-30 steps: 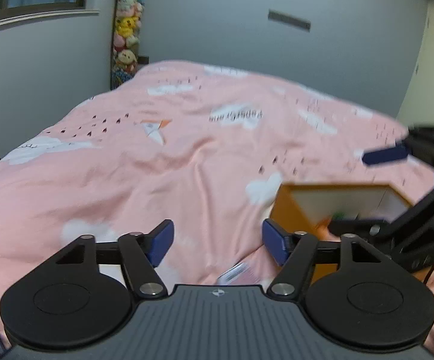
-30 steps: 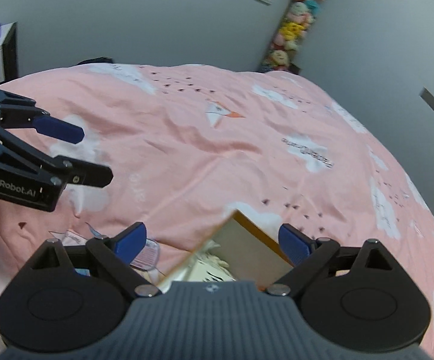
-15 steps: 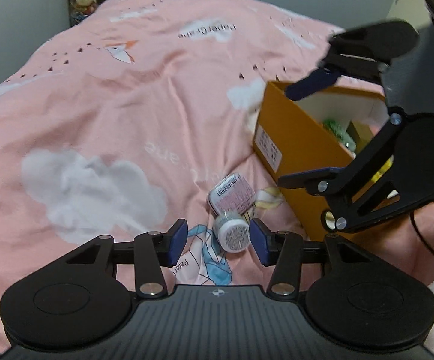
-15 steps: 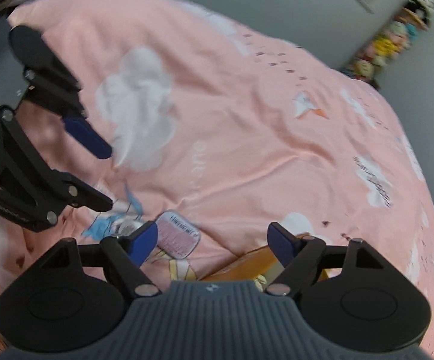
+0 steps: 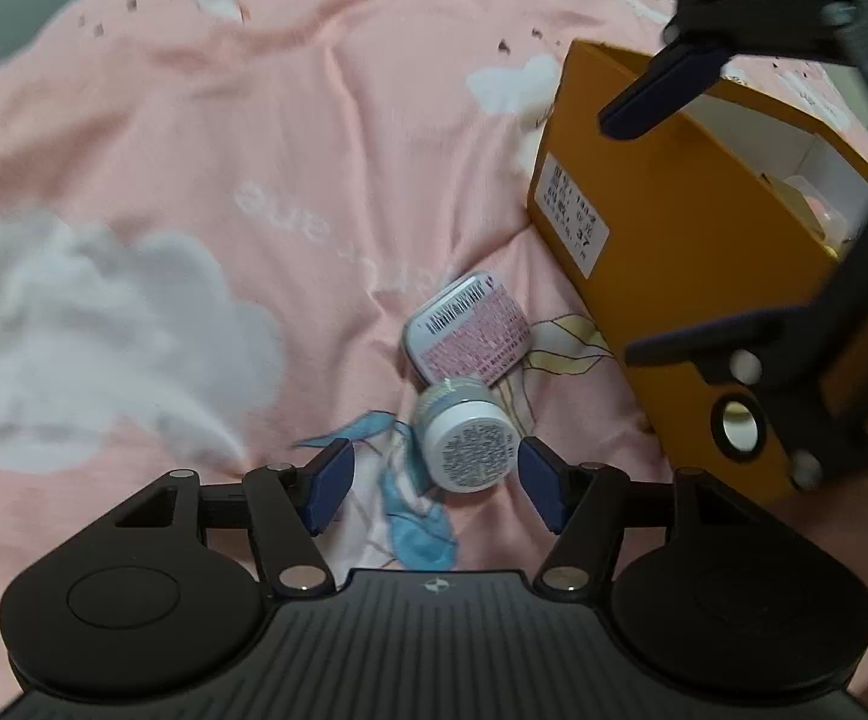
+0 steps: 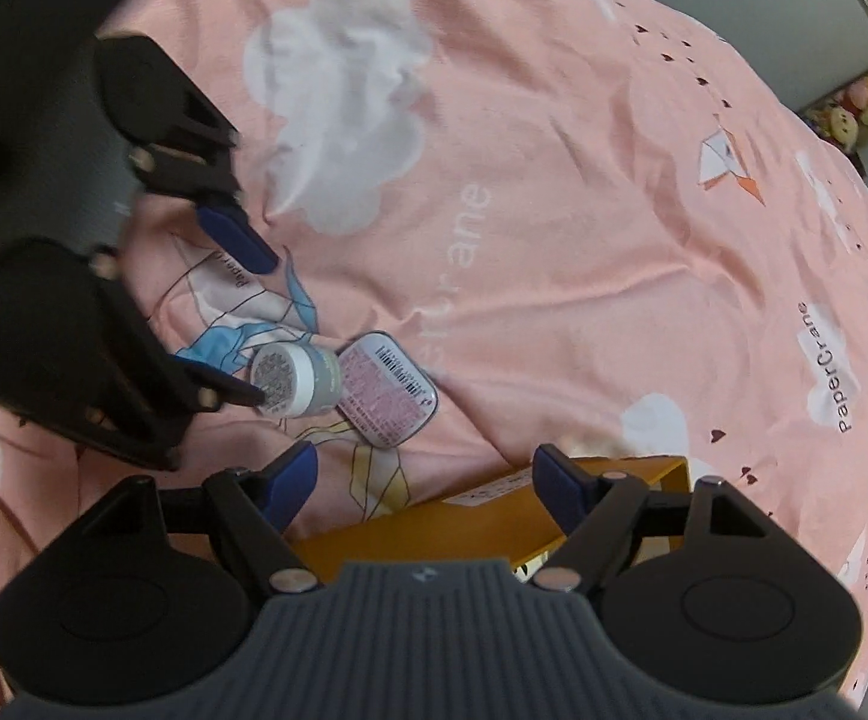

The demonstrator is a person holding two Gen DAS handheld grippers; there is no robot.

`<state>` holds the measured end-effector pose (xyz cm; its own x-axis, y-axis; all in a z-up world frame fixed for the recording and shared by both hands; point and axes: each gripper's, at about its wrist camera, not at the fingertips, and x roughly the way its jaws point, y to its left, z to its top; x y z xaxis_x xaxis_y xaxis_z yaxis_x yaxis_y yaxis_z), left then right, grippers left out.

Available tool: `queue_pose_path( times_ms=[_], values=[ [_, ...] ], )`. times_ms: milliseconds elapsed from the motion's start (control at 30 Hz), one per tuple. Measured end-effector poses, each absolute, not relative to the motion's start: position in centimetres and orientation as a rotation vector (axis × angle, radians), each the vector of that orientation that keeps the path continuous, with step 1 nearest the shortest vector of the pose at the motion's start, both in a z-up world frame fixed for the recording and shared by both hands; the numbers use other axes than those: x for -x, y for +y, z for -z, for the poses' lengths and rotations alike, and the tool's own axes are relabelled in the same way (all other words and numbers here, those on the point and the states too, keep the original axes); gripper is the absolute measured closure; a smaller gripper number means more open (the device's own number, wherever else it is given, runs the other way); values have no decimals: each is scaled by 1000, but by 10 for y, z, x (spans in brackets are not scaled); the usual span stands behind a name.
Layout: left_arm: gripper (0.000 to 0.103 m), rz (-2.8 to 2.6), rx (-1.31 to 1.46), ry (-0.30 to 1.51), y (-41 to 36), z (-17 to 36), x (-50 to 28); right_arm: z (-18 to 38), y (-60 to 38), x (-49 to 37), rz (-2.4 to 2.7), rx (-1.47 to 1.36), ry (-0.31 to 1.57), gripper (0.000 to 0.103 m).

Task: Organize rigid objects
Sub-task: 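Move the left tool to the pile and grasp the white round jar, then grasp the silver mint tin with the right tool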

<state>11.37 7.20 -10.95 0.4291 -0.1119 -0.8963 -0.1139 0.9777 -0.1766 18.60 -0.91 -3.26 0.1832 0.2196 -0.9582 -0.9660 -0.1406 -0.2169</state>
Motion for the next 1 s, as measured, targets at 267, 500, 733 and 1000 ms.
queue_pose_path(
  times_ms=[267,500,733,1000],
  values=[
    [33,-36,284,1164,72,125,-128,42,-4,-187,-1285,1321,825,24],
    [56,-14,322,1175,74,137,-133,51,3,-192,-1291,1321,848,21],
    [57,-15,344,1157,80,129,-127,54,8,-192,-1313,1330,867,21],
    [57,-135,372,1111,116,101,-97,55,26,-190,-1356,1318,926,21]
  ],
)
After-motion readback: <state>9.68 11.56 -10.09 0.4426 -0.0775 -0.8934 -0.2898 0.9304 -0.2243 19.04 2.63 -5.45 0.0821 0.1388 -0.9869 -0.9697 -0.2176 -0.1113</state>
